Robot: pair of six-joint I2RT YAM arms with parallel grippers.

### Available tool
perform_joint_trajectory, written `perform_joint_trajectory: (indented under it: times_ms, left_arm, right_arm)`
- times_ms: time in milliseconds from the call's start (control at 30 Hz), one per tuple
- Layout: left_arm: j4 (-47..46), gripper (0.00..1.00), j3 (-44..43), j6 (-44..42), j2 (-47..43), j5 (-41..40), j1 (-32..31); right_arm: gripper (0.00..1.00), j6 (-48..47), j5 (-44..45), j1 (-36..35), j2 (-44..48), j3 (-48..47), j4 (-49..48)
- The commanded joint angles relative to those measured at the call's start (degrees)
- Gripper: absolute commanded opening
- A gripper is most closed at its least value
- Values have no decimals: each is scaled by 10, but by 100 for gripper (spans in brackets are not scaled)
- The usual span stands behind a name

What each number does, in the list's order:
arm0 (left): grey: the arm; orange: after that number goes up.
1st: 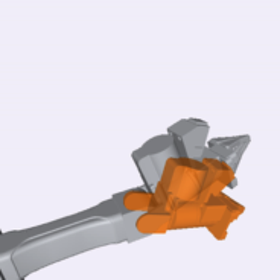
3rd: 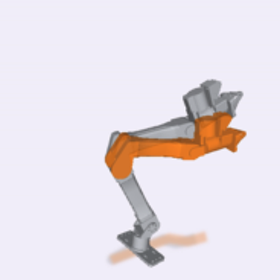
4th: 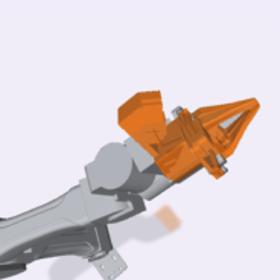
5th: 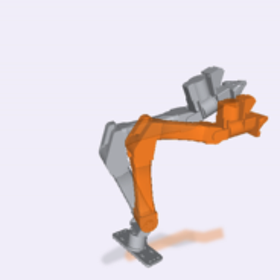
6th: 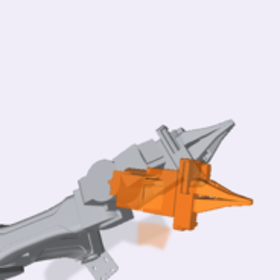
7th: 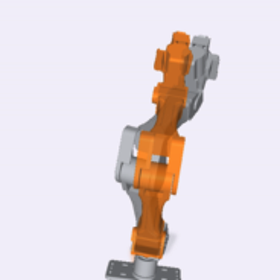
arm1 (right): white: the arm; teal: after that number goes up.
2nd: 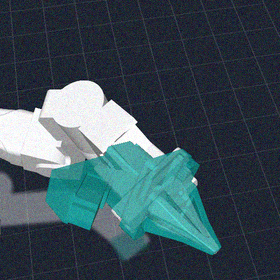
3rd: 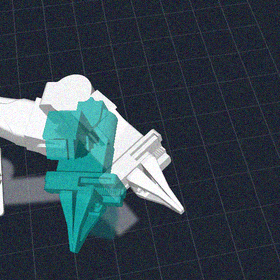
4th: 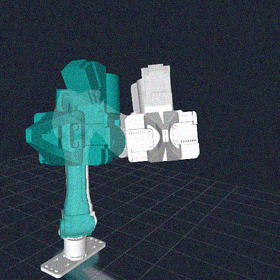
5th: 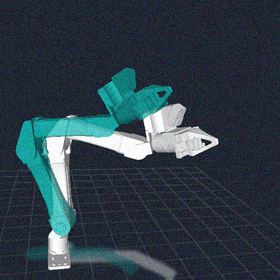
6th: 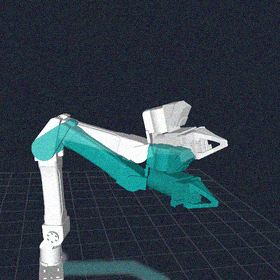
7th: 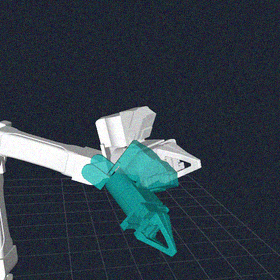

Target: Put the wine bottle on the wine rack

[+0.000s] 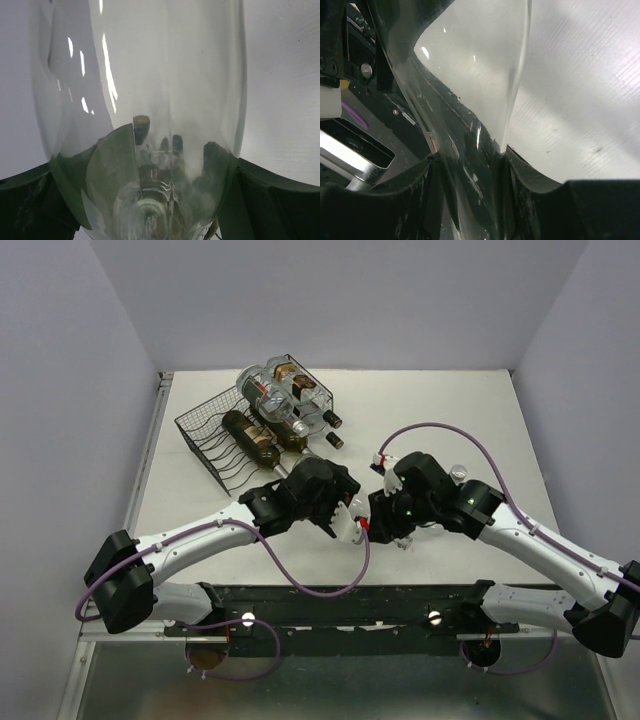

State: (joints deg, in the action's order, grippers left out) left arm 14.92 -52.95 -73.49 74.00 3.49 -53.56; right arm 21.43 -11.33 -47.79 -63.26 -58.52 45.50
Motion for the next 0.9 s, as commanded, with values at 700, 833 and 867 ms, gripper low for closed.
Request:
perform_joint_trajectory:
  times_ms: [700, 833, 867]
  left_arm:
    - [122, 84, -73, 80, -55, 43, -1]
    - [93, 99, -43, 86, -88, 57, -2]
    - [85, 99, -35, 87, -92, 58, -2]
  right_arm:
    - [1, 25, 130, -4, 38, -7, -23]
    - [1, 18, 121, -4, 42, -12, -27]
    - [1, 14, 117, -5, 45, -12, -31]
